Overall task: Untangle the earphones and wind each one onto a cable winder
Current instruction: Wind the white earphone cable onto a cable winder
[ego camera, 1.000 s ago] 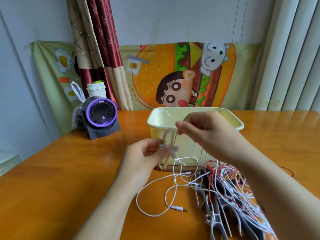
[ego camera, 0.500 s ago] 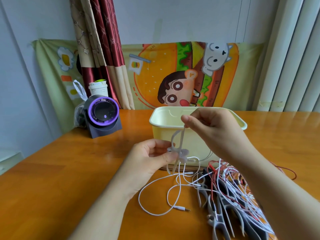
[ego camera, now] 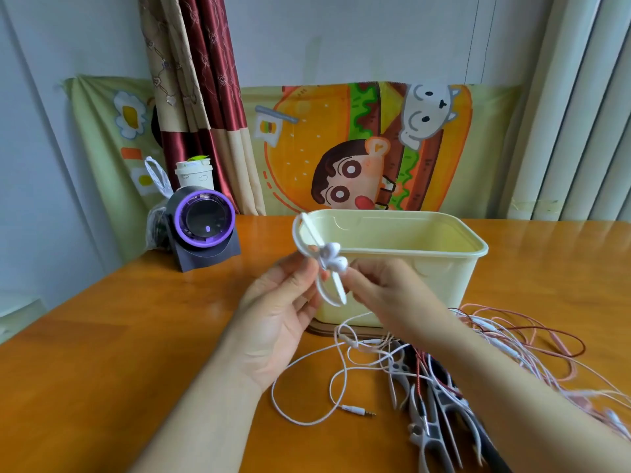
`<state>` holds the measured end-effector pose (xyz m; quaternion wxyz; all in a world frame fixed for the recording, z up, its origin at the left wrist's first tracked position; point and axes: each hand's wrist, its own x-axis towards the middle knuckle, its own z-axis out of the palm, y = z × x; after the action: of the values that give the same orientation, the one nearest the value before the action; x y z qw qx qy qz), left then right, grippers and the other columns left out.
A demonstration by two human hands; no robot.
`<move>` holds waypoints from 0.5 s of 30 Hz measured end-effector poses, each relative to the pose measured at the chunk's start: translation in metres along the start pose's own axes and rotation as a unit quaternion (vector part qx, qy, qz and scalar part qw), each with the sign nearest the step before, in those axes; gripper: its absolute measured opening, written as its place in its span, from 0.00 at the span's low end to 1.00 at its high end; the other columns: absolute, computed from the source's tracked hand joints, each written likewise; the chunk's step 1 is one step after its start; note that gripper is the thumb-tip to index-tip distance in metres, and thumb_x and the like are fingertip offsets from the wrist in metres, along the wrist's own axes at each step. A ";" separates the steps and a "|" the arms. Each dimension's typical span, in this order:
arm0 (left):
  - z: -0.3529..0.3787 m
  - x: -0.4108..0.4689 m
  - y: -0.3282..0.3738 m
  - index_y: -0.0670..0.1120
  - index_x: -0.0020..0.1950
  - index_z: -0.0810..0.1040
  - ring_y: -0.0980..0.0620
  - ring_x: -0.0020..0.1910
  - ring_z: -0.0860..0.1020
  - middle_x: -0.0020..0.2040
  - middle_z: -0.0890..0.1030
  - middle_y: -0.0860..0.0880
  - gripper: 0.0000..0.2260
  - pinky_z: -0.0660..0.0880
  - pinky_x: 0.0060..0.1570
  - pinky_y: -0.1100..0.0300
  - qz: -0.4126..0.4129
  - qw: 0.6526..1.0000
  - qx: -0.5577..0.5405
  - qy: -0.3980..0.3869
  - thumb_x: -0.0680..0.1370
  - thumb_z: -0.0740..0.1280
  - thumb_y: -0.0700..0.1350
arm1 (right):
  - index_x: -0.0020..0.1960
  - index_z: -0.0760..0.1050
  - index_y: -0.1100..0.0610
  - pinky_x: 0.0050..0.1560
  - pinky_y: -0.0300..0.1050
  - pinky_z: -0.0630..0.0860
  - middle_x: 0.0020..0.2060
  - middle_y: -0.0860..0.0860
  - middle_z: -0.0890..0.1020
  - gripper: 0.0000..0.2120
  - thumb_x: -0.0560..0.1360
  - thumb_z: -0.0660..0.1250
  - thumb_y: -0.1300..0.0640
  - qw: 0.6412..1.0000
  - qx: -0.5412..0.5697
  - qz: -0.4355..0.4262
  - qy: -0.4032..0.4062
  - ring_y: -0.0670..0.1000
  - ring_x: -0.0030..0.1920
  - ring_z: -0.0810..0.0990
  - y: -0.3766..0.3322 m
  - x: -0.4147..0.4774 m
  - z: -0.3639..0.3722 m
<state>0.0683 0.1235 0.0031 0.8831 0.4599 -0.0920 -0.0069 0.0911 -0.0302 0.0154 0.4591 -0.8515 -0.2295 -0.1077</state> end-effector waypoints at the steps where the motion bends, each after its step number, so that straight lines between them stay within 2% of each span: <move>1: 0.001 0.000 0.000 0.48 0.46 0.85 0.56 0.45 0.83 0.46 0.86 0.50 0.11 0.73 0.55 0.59 0.001 1.000 -0.003 0.028 0.65 0.71 0.45 | 0.30 0.70 0.52 0.26 0.38 0.57 0.24 0.49 0.65 0.19 0.79 0.62 0.51 1.000 -0.002 -0.001 -0.017 0.44 0.24 0.59 0.001 0.000 0.005; 4: -0.002 0.003 0.001 0.51 0.48 0.84 0.61 0.47 0.81 0.48 0.85 0.54 0.11 0.70 0.49 0.63 -0.003 0.995 -0.009 0.100 0.67 0.68 0.47 | 0.39 0.77 0.52 0.27 0.34 0.61 0.21 0.43 0.70 0.13 0.81 0.59 0.55 0.996 -0.058 -0.006 -0.074 0.43 0.23 0.66 0.002 -0.004 0.016; 6: -0.007 0.004 0.000 0.51 0.51 0.82 0.61 0.50 0.80 0.50 0.85 0.55 0.13 0.69 0.50 0.63 -0.002 0.991 -0.005 0.130 0.68 0.68 0.48 | 0.46 0.80 0.55 0.31 0.32 0.65 0.25 0.39 0.75 0.12 0.81 0.58 0.56 0.988 -0.104 -0.019 -0.110 0.41 0.27 0.71 0.001 -0.006 0.019; 7: -0.009 0.005 0.000 0.51 0.51 0.82 0.60 0.51 0.80 0.50 0.85 0.55 0.12 0.69 0.52 0.63 -0.002 0.991 0.002 0.137 0.68 0.68 0.48 | 0.48 0.80 0.56 0.33 0.32 0.66 0.29 0.41 0.77 0.12 0.81 0.58 0.56 0.985 -0.118 -0.027 -0.120 0.42 0.30 0.72 0.000 -0.007 0.020; 9: -0.012 0.004 -0.001 0.50 0.49 0.83 0.58 0.52 0.80 0.48 0.86 0.54 0.09 0.70 0.56 0.61 0.001 0.990 0.009 0.138 0.72 0.68 0.47 | 0.47 0.80 0.56 0.36 0.36 0.68 0.33 0.46 0.78 0.12 0.80 0.58 0.55 0.981 -0.139 -0.040 -0.127 0.46 0.33 0.74 -0.003 -0.007 0.017; 12: -0.012 0.005 -0.003 0.49 0.50 0.84 0.56 0.53 0.81 0.49 0.86 0.51 0.07 0.71 0.58 0.60 0.003 0.991 0.024 0.130 0.77 0.66 0.44 | 0.43 0.78 0.53 0.36 0.42 0.68 0.31 0.46 0.76 0.12 0.80 0.59 0.54 0.975 -0.172 -0.061 -0.125 0.48 0.32 0.72 -0.009 -0.007 0.010; 15: -0.013 0.006 -0.008 0.46 0.53 0.83 0.52 0.54 0.82 0.49 0.86 0.48 0.11 0.73 0.56 0.58 0.031 0.988 0.081 0.124 0.72 0.69 0.44 | 0.37 0.73 0.52 0.34 0.46 0.68 0.29 0.48 0.74 0.14 0.80 0.59 0.53 0.965 -0.208 -0.091 -0.129 0.48 0.30 0.70 -0.016 -0.009 0.007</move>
<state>0.0770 0.1291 -0.0094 0.8476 0.5238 0.0043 0.0849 0.0751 -0.0192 0.0200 0.2267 -0.9103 -0.3361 -0.0838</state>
